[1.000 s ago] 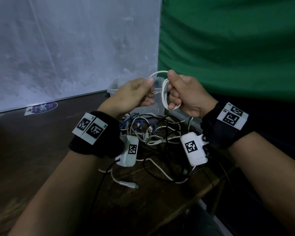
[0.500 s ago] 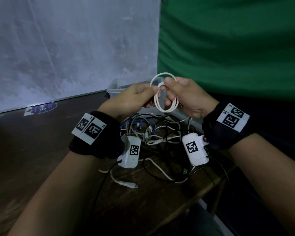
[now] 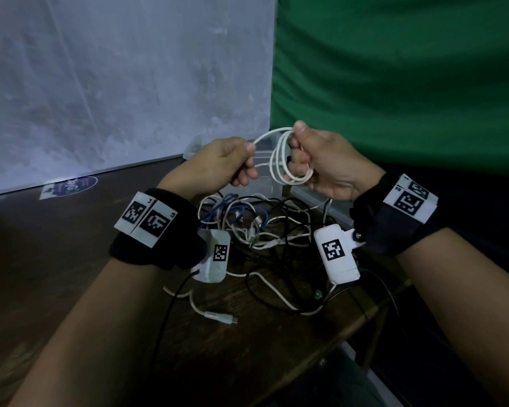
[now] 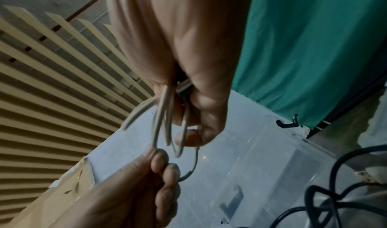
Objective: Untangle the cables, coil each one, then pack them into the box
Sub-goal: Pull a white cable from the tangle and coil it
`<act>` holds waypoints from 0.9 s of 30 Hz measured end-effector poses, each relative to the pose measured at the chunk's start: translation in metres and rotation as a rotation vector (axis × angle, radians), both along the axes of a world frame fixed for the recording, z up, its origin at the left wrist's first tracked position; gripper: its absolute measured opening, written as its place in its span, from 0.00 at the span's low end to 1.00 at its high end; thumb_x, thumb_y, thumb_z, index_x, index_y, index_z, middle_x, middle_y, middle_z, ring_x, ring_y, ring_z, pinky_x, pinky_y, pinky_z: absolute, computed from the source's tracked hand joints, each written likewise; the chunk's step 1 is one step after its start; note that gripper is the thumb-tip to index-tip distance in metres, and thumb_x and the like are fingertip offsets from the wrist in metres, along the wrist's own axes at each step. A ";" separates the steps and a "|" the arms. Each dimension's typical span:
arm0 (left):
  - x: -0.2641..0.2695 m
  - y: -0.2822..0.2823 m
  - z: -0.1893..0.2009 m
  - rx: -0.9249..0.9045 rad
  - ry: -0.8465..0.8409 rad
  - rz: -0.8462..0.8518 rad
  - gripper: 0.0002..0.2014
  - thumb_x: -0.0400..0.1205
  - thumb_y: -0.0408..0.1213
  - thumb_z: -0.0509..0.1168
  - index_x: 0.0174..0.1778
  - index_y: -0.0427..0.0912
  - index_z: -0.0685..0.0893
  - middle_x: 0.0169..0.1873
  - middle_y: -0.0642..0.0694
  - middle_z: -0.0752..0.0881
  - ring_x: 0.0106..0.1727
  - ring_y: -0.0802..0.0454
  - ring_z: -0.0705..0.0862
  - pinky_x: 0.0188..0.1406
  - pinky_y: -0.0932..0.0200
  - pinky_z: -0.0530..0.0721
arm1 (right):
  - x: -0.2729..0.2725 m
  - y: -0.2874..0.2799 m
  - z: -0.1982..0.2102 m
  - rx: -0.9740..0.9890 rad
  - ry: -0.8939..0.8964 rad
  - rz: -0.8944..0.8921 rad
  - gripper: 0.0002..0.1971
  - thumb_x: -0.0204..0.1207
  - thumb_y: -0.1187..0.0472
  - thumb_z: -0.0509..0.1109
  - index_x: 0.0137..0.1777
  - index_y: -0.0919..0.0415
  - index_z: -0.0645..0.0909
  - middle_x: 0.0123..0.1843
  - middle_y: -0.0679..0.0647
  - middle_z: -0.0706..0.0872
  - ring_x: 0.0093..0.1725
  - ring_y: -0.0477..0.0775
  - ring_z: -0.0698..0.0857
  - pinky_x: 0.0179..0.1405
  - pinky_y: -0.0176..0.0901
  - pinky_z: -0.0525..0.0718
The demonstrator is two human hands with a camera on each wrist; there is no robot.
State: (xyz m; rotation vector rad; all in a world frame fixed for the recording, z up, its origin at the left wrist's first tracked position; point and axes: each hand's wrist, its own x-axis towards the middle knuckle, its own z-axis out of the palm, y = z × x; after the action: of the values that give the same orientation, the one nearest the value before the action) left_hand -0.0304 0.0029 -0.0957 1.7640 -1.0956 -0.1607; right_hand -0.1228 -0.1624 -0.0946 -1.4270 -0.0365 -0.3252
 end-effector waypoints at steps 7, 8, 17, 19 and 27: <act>0.007 0.000 -0.001 0.021 -0.038 0.137 0.08 0.84 0.31 0.61 0.45 0.34 0.84 0.30 0.44 0.84 0.23 0.66 0.81 0.32 0.75 0.82 | 0.000 -0.001 0.001 -0.039 -0.039 -0.056 0.14 0.88 0.57 0.52 0.41 0.58 0.70 0.26 0.49 0.70 0.20 0.45 0.69 0.21 0.37 0.77; 0.007 -0.001 -0.002 -0.014 -0.015 0.152 0.08 0.84 0.30 0.61 0.45 0.32 0.84 0.30 0.42 0.84 0.24 0.66 0.82 0.33 0.75 0.83 | 0.001 -0.002 0.000 -0.055 -0.038 -0.069 0.14 0.88 0.57 0.53 0.41 0.58 0.70 0.28 0.49 0.71 0.19 0.45 0.69 0.21 0.36 0.77; 0.001 -0.015 -0.007 -0.296 0.325 0.089 0.13 0.86 0.29 0.56 0.37 0.36 0.79 0.32 0.40 0.83 0.29 0.59 0.88 0.35 0.72 0.86 | 0.002 0.000 -0.002 -0.183 -0.010 -0.116 0.13 0.87 0.55 0.53 0.41 0.55 0.72 0.33 0.45 0.78 0.19 0.44 0.71 0.23 0.39 0.68; -0.001 -0.017 -0.010 -0.304 0.377 0.060 0.13 0.87 0.30 0.55 0.37 0.37 0.78 0.33 0.40 0.83 0.29 0.59 0.88 0.35 0.71 0.86 | 0.001 0.004 -0.002 -0.174 -0.009 -0.091 0.13 0.87 0.55 0.53 0.42 0.55 0.72 0.29 0.44 0.79 0.17 0.43 0.71 0.18 0.33 0.67; -0.010 -0.022 -0.016 -0.184 0.516 -0.083 0.14 0.88 0.37 0.53 0.52 0.33 0.81 0.43 0.40 0.87 0.40 0.52 0.87 0.49 0.58 0.86 | 0.006 0.011 -0.009 -0.097 -0.055 -0.101 0.12 0.87 0.61 0.53 0.42 0.59 0.71 0.22 0.49 0.75 0.16 0.43 0.71 0.16 0.32 0.72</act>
State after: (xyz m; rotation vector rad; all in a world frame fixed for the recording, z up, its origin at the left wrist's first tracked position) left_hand -0.0402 -0.0196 -0.1120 1.4045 -0.7770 -0.5184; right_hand -0.1170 -0.1509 -0.1035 -1.5186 -0.0250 -0.4507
